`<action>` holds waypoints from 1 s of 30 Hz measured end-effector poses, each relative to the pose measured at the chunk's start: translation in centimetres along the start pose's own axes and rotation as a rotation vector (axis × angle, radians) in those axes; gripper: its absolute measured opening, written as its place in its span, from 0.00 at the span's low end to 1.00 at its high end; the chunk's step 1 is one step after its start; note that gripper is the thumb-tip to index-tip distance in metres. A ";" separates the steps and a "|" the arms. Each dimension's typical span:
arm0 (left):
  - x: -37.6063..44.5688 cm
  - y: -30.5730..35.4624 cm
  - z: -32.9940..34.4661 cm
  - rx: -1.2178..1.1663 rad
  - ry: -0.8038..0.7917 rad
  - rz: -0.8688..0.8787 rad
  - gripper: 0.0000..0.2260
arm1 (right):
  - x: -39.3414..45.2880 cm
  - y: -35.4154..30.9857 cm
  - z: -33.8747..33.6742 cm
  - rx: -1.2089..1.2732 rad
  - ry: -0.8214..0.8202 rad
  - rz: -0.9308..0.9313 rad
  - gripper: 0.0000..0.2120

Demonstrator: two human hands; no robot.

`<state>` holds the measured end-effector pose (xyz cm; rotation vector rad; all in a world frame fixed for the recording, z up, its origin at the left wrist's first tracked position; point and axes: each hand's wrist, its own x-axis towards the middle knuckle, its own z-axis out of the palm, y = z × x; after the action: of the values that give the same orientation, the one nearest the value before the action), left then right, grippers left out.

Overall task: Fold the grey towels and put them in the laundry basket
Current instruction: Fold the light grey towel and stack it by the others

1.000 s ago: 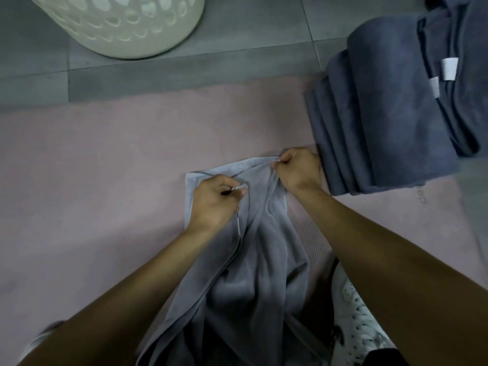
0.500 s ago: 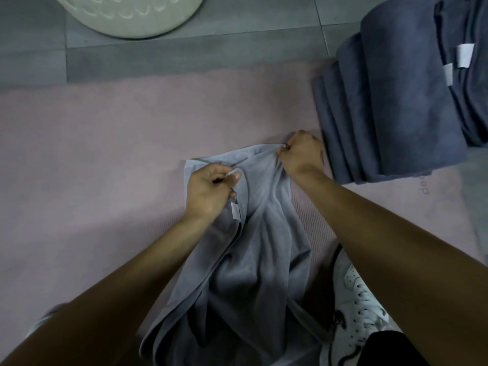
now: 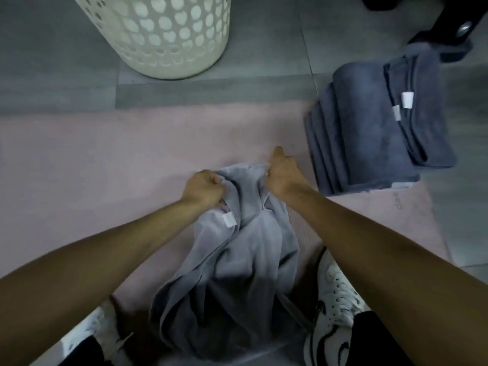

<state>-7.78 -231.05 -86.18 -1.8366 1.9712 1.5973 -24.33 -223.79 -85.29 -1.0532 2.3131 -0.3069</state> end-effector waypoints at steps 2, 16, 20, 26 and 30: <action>-3.0 1.4 -1.9 0.111 0.025 0.025 0.09 | -2.0 -1.6 -2.4 -0.037 -0.032 -0.040 0.16; -26.9 5.8 -14.8 0.173 0.327 0.288 0.04 | -23.6 -9.9 -16.5 0.053 0.203 -0.259 0.12; -30.7 6.2 -17.0 0.135 0.441 0.493 0.06 | -28.2 -10.1 -17.7 0.146 0.450 -0.392 0.10; -32.9 5.1 -17.6 0.217 0.563 0.642 0.11 | -30.9 -9.6 -18.4 0.192 0.478 -0.301 0.03; -33.8 5.7 -17.1 0.064 0.633 0.664 0.06 | -31.7 -9.5 -18.5 0.277 0.539 -0.308 0.04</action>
<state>8.69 -218.51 -53.90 -1.9428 3.1169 1.0540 -12.72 -206.88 -53.44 -1.2970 2.4461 -1.1191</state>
